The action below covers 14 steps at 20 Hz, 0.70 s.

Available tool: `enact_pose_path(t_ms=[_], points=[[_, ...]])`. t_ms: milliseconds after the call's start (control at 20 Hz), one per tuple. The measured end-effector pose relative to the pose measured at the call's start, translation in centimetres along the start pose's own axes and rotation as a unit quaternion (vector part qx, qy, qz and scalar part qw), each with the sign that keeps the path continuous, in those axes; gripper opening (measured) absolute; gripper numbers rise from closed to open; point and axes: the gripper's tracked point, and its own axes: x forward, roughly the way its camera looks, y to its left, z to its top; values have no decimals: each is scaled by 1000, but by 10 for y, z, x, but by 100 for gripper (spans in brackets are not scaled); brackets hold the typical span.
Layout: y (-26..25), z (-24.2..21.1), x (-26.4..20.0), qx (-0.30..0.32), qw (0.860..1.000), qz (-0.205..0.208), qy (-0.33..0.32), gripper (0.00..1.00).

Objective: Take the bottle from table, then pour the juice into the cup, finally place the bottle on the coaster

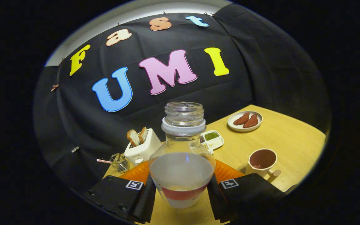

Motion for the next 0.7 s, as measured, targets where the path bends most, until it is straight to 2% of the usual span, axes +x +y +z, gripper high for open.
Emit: enact_pose_path(t_ms=[150,400,700], points=[[-5,-3,26,-88,996,-14,-14,74],[-16,-16,79,-172,984,-27,-20,74],[-25,-39,134,-187,981,-44,-12,74]])
